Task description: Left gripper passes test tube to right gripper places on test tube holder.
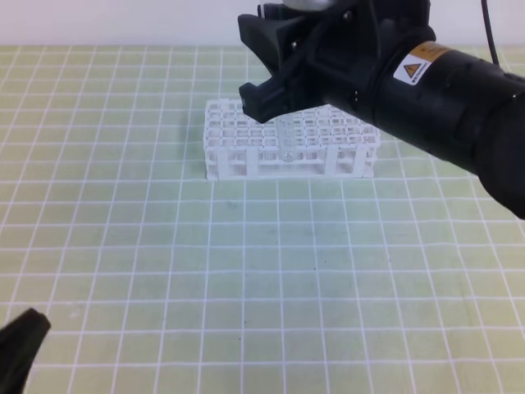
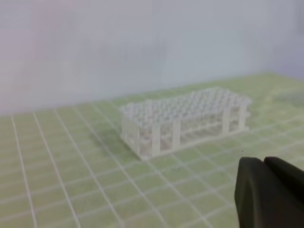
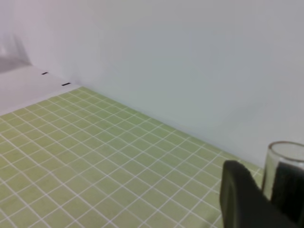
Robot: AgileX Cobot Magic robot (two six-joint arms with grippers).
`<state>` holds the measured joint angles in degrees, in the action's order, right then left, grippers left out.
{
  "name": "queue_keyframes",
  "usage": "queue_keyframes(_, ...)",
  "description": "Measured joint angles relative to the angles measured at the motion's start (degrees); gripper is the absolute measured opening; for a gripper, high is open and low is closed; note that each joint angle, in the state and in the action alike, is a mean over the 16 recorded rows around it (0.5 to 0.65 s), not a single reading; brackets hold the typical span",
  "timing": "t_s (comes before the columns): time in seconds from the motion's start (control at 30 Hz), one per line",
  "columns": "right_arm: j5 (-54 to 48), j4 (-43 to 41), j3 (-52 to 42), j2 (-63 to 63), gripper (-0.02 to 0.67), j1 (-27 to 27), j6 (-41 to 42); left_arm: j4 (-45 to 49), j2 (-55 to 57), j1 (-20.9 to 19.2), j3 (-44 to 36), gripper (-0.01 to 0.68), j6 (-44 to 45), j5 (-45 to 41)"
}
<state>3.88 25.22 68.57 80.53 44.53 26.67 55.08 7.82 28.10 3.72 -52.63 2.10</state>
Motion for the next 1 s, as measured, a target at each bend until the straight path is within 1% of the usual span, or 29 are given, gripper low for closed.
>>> queue_keyframes(0.27, 0.0, 0.0, 0.0, 0.0, 0.091, 0.0, 0.0, 0.8, 0.1, 0.0, -3.5, 0.000, -0.2, 0.4)
queue_keyframes(1.0, 0.8, -0.1, 0.0, 0.0, 0.091, 0.0, 0.0, 0.9, 0.1, 0.0, -3.8, 0.000, -0.3, 0.4)
